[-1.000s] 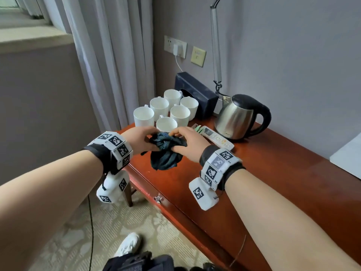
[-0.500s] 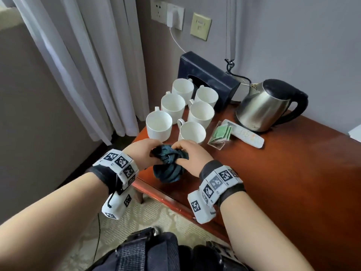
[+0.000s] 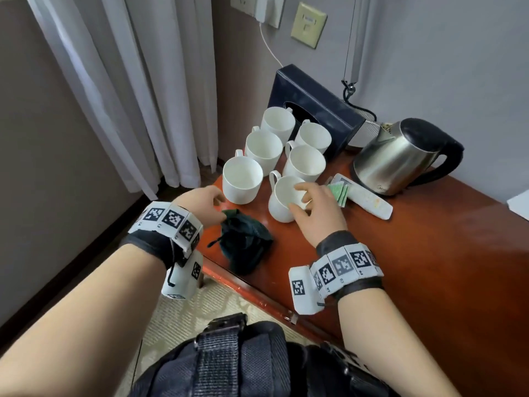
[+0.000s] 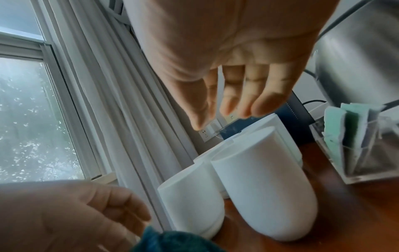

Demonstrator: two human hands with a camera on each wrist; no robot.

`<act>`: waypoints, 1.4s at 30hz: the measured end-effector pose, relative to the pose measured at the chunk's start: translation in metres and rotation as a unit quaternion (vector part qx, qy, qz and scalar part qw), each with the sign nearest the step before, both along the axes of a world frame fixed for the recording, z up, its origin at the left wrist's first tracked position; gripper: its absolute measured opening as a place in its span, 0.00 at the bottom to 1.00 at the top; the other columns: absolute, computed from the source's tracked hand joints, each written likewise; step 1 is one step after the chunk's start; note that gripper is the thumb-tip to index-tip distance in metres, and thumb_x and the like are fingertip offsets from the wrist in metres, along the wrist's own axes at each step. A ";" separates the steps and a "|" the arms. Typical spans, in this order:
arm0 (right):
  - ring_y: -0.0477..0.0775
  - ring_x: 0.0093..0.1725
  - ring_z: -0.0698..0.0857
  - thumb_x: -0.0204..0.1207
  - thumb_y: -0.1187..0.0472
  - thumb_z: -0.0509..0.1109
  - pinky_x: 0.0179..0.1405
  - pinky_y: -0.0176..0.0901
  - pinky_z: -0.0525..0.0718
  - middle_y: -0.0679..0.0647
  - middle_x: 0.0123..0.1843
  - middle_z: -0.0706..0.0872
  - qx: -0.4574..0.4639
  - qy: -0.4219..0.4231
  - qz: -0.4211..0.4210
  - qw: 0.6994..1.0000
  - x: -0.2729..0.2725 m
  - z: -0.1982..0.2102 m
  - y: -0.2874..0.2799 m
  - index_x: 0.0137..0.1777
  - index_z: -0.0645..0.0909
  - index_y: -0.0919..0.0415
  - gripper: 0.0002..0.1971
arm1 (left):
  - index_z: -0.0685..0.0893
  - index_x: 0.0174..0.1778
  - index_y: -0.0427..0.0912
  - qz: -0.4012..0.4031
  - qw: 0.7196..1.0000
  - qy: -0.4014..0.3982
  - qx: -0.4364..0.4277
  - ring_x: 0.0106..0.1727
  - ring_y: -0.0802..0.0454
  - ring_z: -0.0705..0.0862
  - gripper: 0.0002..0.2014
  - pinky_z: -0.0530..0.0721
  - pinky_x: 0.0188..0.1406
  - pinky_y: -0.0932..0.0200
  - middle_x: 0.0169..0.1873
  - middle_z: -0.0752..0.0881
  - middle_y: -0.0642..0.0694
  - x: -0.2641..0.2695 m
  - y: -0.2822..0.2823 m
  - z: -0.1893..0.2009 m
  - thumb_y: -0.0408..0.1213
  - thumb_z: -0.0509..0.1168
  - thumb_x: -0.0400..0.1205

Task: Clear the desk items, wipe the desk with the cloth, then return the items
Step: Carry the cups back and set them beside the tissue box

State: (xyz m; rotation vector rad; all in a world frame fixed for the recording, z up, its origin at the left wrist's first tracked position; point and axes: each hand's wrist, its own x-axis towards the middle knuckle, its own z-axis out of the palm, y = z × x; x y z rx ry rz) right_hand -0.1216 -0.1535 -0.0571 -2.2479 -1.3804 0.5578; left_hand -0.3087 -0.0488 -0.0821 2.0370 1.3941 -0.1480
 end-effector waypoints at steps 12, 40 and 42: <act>0.60 0.79 0.61 0.69 0.54 0.76 0.76 0.51 0.64 0.57 0.80 0.55 -0.082 0.051 -0.051 0.994 -0.001 -0.026 0.023 0.81 0.50 0.48 0.47 | 0.53 0.81 0.56 -0.020 0.999 -0.042 0.026 0.77 0.40 0.63 0.48 0.67 0.74 0.47 0.77 0.62 0.43 0.037 0.030 0.003 0.49 0.75 0.70; 0.61 0.73 0.71 0.65 0.56 0.78 0.69 0.49 0.71 0.58 0.76 0.64 0.061 0.084 -0.146 0.984 0.037 0.018 -0.052 0.81 0.52 0.45 0.48 | 0.61 0.78 0.51 -0.050 0.988 -0.081 0.121 0.67 0.41 0.74 0.43 0.75 0.60 0.51 0.68 0.67 0.44 0.075 -0.029 0.065 0.49 0.75 0.68; 0.61 0.71 0.72 0.65 0.56 0.78 0.67 0.49 0.73 0.57 0.76 0.64 0.071 0.075 -0.156 0.982 0.050 0.027 -0.078 0.80 0.52 0.45 0.48 | 0.63 0.76 0.51 -0.067 0.985 -0.095 0.129 0.66 0.40 0.75 0.42 0.75 0.58 0.52 0.68 0.67 0.44 0.092 -0.052 0.072 0.50 0.75 0.68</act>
